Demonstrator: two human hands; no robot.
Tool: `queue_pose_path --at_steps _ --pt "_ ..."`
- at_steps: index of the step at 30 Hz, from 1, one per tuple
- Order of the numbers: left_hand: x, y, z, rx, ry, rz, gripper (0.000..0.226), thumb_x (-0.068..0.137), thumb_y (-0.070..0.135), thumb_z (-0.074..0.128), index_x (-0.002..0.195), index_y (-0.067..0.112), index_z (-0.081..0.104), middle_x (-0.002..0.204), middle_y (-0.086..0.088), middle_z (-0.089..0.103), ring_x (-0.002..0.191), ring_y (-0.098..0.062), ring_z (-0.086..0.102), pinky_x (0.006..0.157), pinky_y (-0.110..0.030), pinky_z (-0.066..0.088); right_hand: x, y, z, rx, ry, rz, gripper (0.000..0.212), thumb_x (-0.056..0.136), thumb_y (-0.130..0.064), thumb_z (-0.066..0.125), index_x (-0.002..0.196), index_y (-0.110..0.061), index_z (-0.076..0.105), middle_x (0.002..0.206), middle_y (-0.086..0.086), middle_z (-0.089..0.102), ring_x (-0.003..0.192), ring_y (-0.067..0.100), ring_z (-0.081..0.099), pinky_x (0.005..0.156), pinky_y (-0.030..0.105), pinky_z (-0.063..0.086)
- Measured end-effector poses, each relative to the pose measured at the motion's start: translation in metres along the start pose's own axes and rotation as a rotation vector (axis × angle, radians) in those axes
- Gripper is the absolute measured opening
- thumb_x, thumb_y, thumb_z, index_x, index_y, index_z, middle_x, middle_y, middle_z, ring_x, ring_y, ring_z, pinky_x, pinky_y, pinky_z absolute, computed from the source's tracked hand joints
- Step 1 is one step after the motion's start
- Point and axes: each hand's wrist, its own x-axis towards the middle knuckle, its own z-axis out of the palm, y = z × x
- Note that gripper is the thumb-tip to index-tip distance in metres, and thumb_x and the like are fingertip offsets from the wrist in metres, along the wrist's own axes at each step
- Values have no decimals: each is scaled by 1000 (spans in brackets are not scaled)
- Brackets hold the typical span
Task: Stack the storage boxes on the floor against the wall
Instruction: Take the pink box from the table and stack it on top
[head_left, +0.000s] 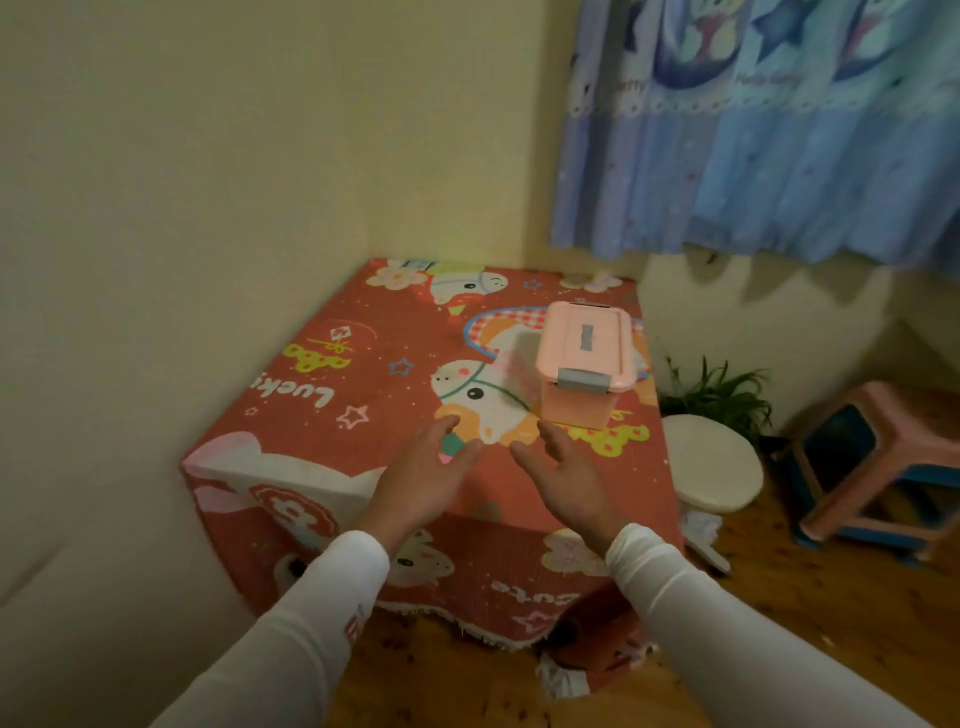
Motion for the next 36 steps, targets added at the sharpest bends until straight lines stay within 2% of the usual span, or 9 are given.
queue_pose_path --at_steps 3,11,14,16,20,23,28,34,36 --pt "24 4 15 -3 -28 9 59 89 56 51 141 29 42 149 3 43 134 -16 41 105 -36 35 12 6 -11 6 36 23 91 73 -72 54 146 -21 38 151 1 40 136 19 39 109 42 34" --pt "111 20 47 -96 -115 22 59 89 51 55 141 26 44 146 3 46 132 -15 42 107 -38 35 80 16 -47 -28 156 48 70 86 -56 59 145 -23 41 149 -2 43 133 18 42 103 34 36" --pt "146 34 60 -111 -124 70 52 89 51 55 136 28 50 138 8 53 115 -4 47 91 -26 35 112 15 -63 -44 197 63 70 87 -53 60 145 -20 40 149 0 43 132 16 41 99 28 34" --pt "170 38 72 -127 -150 83 51 89 49 57 135 28 50 136 6 55 109 -3 48 87 -25 35 134 17 -74 -60 228 84 69 88 -50 60 146 -19 39 148 1 44 129 15 43 98 27 36" --pt "207 37 92 -141 -208 53 56 90 46 57 140 26 45 142 4 51 125 -11 49 93 -25 37 167 27 -89 -93 281 120 66 89 -50 59 145 -21 39 148 1 44 129 17 44 101 33 40" --pt "226 37 105 -132 -224 37 55 90 46 56 140 25 46 144 5 49 126 -11 48 94 -24 36 186 38 -102 -87 308 165 66 88 -51 59 145 -22 40 148 1 45 131 19 44 103 36 40" --pt "244 35 118 -110 -239 18 54 90 49 54 139 28 46 142 8 50 121 -7 48 95 -27 38 220 50 -114 -97 282 175 67 89 -52 58 146 -22 39 148 0 44 131 19 44 96 30 38" --pt "255 34 133 -120 -208 -103 43 93 41 55 132 23 56 133 4 58 119 -9 53 97 -27 42 284 61 -140 -101 184 132 67 89 -51 58 145 -19 39 151 2 41 136 24 39 108 43 36" --pt "255 38 139 -108 -186 -150 37 94 40 54 127 24 60 125 7 62 111 -6 56 90 -19 42 308 66 -149 -81 124 136 66 89 -52 57 145 -19 40 150 3 42 135 25 41 109 47 36"
